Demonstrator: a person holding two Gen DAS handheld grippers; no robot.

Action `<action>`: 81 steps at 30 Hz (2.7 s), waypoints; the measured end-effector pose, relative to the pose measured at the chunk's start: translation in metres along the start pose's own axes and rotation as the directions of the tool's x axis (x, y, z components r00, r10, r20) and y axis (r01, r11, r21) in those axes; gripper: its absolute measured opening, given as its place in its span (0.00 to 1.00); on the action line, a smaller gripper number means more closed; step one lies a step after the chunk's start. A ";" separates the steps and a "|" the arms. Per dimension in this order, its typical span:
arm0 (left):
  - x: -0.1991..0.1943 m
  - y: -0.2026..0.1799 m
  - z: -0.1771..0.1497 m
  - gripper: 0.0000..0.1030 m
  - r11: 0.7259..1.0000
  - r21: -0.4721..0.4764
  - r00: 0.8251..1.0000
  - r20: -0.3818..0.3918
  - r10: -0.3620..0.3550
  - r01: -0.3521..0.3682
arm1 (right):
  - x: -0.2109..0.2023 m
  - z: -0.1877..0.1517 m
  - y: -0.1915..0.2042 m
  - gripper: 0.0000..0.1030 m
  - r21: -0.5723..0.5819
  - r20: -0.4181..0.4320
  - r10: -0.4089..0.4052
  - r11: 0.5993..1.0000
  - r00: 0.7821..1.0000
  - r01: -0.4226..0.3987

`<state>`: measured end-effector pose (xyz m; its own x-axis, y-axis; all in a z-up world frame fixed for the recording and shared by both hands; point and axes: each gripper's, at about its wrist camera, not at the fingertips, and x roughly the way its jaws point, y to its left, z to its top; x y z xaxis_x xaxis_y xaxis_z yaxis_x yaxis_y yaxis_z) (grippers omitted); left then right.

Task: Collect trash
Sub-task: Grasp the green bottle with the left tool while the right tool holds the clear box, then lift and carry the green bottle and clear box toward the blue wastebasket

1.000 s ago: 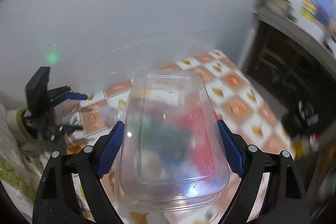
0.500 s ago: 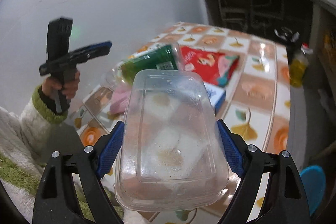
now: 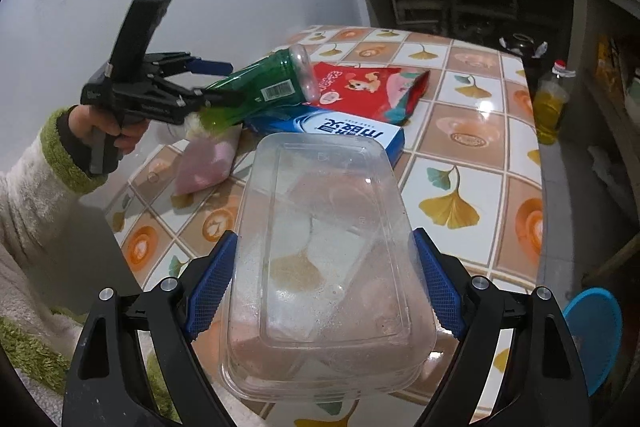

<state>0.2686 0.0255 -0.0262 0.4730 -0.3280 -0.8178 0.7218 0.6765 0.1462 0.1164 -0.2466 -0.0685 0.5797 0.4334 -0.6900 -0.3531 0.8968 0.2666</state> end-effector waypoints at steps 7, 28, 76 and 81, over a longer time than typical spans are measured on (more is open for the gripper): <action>0.011 -0.015 0.001 0.65 0.984 0.140 0.991 -0.053 0.122 -0.114 | 0.005 -0.004 -0.007 0.79 0.022 0.017 0.043 0.999 0.999 -0.043; 0.012 -0.051 -0.003 0.59 0.878 0.384 0.948 -0.023 0.317 -0.284 | 0.005 -0.009 -0.011 0.79 0.053 0.051 0.104 0.993 0.993 -0.107; -0.152 -0.082 0.008 0.57 0.920 0.202 0.915 0.305 0.266 -0.335 | -0.047 -0.022 0.006 0.79 0.060 0.187 0.095 0.992 0.978 -0.108; -0.156 -0.109 0.024 0.56 0.920 0.242 0.913 0.346 0.216 -0.310 | -0.074 -0.034 -0.009 0.78 0.105 0.241 0.057 0.991 0.969 -0.084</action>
<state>0.1281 -0.0123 0.0988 0.7627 -0.3810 -0.5227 0.6397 0.5640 0.5223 0.0513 -0.2899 -0.0428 0.7187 0.4922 -0.4911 -0.3215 0.8615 0.3930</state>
